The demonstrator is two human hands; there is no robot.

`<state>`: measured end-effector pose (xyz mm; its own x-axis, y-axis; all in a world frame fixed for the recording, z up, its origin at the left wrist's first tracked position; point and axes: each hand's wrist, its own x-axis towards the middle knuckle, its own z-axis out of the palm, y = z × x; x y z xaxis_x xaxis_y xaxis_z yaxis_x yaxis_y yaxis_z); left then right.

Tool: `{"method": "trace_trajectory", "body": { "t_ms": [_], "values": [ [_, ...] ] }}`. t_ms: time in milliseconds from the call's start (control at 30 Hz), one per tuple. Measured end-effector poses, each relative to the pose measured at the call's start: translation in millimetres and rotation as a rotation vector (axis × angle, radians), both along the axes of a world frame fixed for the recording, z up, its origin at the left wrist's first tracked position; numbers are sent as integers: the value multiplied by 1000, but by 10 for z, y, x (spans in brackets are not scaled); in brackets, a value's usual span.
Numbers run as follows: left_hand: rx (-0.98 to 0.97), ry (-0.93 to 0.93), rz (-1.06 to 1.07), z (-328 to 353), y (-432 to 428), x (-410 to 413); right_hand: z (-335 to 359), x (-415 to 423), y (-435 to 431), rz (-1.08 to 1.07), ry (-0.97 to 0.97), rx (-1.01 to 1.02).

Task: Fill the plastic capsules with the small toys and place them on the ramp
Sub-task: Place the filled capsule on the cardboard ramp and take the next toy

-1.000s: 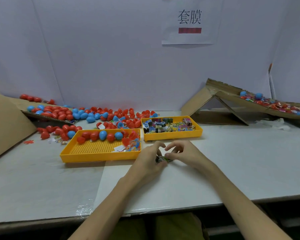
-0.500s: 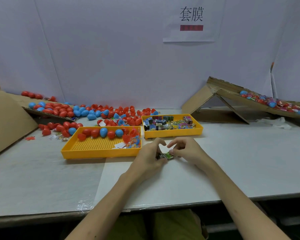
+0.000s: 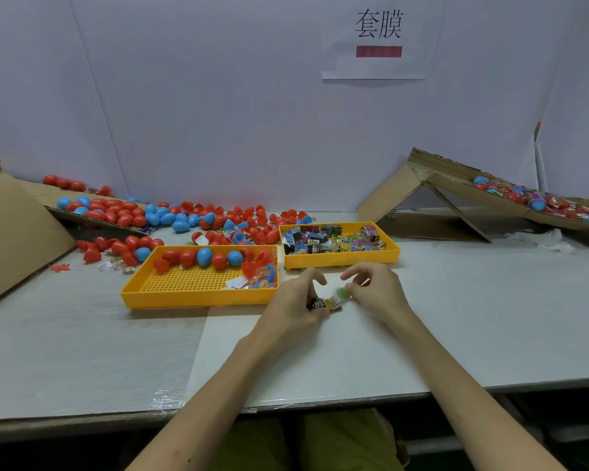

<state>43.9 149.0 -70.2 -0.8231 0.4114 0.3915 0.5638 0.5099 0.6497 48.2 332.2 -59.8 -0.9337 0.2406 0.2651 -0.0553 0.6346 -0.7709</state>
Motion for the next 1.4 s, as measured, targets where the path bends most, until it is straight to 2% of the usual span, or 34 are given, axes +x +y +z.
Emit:
{"method": "trace_trajectory", "body": {
  "t_ms": [100,300,500,700,900,1000,1400],
  "values": [
    [0,0,-2,1,-7,7,21,-3,100,-106,117,-12],
    [28,1,-20,2,-4,34,131,66,45,237,129,-313],
    [254,-172,-14,93,4,47,153,89,40,343,131,-501],
    [245,-117,-51,156,-5,65,137,92,18,434,120,-482],
    [385,-128,-36,172,-28,31,135,103,15,534,36,-452],
    [382,-123,-28,162,-29,23,132,115,-12,595,-7,-476],
    [388,-204,-41,164,-10,47,108,93,-10,586,-20,-403]
  ]
}}
